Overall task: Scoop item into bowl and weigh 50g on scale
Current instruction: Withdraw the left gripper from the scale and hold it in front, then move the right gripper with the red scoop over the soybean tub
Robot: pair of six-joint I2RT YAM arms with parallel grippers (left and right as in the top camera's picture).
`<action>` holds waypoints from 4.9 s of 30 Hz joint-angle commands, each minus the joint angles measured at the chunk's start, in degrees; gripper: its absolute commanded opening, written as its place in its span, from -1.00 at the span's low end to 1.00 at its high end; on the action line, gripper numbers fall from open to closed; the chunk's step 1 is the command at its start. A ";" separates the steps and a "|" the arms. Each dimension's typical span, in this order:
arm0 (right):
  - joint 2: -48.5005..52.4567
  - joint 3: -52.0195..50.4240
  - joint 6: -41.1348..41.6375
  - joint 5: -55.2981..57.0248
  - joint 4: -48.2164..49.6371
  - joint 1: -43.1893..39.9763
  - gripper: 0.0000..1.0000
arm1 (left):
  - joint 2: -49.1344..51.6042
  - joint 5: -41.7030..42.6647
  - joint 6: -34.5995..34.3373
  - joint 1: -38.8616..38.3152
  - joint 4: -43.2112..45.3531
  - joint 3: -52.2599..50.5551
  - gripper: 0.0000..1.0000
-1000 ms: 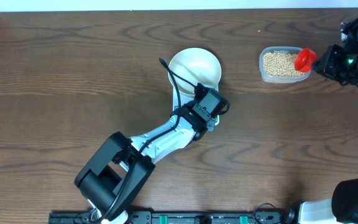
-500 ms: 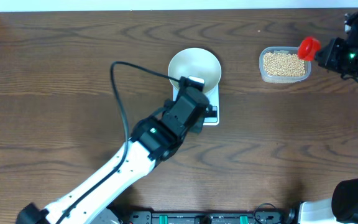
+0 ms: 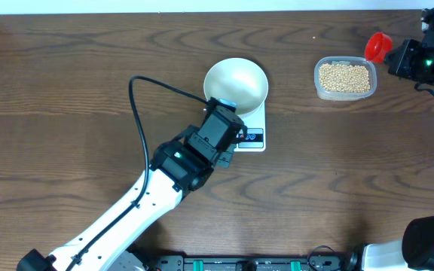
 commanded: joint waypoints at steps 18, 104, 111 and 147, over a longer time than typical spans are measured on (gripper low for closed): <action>-0.17 0.98 -1.77 -0.57 -0.07 0.20 -0.98 | 0.76 13.84 6.99 6.03 3.43 -4.28 -0.86; -0.07 0.98 -4.79 -0.55 -2.38 0.20 -0.98 | -2.67 16.22 5.27 8.37 13.70 -18.45 0.76; -0.07 0.98 -5.18 -0.13 -2.71 0.20 -0.98 | -2.67 16.22 5.29 8.37 13.70 -18.45 0.76; 7.26 11.80 -1.53 10.64 -12.57 3.45 -0.97 | -2.64 16.22 5.29 8.37 13.70 -18.45 0.77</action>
